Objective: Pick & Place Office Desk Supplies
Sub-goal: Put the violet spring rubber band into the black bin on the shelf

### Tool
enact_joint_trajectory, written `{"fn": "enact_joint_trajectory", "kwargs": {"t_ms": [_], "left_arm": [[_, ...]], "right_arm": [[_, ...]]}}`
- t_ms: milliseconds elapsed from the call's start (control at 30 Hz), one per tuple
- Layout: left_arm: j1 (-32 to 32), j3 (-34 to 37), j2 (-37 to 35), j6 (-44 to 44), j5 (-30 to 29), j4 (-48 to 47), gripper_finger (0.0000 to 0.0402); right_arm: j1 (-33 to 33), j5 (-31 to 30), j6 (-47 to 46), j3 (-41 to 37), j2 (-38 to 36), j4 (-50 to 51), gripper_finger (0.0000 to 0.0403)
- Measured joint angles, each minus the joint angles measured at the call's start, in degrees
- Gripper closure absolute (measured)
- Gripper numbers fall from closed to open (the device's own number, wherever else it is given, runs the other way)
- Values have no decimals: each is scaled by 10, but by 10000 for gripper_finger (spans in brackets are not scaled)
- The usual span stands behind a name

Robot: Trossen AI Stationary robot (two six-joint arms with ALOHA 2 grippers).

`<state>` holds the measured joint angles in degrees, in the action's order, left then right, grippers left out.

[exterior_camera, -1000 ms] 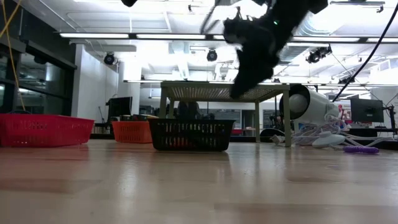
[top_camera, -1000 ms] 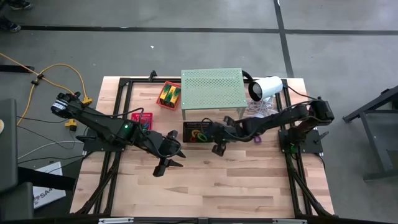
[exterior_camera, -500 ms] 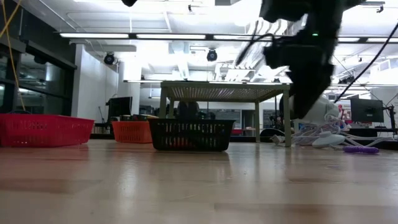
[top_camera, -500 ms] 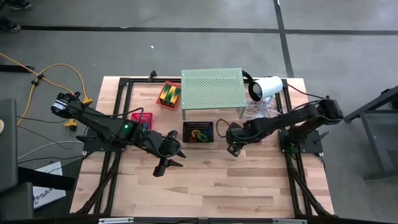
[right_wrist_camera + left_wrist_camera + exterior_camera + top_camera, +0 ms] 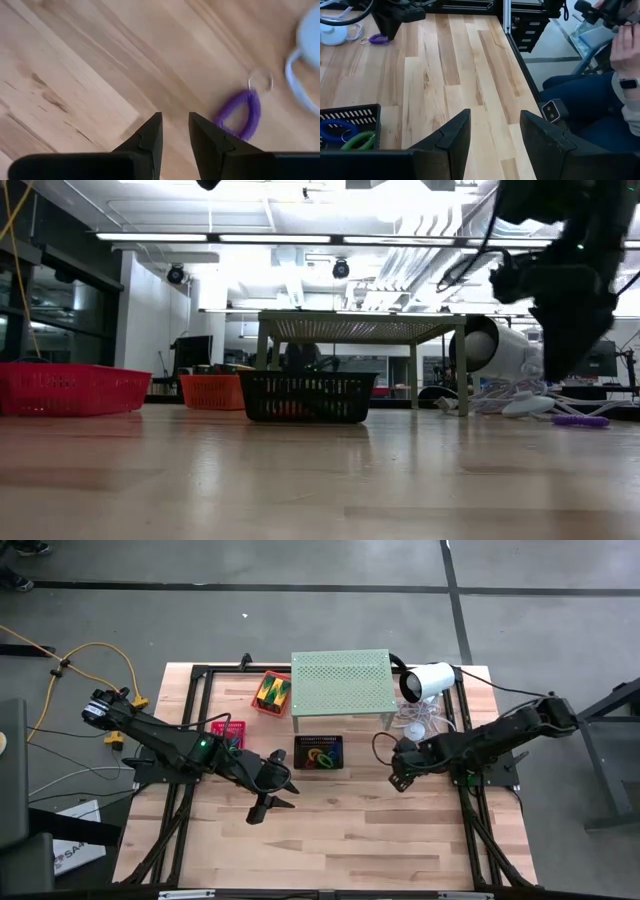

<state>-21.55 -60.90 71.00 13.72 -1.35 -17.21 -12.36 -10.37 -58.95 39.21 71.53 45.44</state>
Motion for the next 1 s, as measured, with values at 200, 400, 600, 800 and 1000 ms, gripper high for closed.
{"fn": "enact_joint_trajectory", "kwargs": {"t_ms": [200, 400, 600, 800, 1000], "left_arm": [[0, 0, 0, 0, 0, 5, 236], [0, 0, 0, 0, 0, 9, 236], [0, 0, 0, 0, 0, 9, 236], [0, 0, 0, 0, 0, 11, 236], [0, 0, 0, 0, 0, 10, 236]], "right_arm": [[-11, -1, -46, -38, -23, 11, 321], [-11, -1, -59, -60, -24, 13, 321], [5, -2, -52, -63, -24, 16, 321], [16, -2, -38, -63, -23, 15, 321], [16, -2, -38, -63, -6, 13, 321]]}}
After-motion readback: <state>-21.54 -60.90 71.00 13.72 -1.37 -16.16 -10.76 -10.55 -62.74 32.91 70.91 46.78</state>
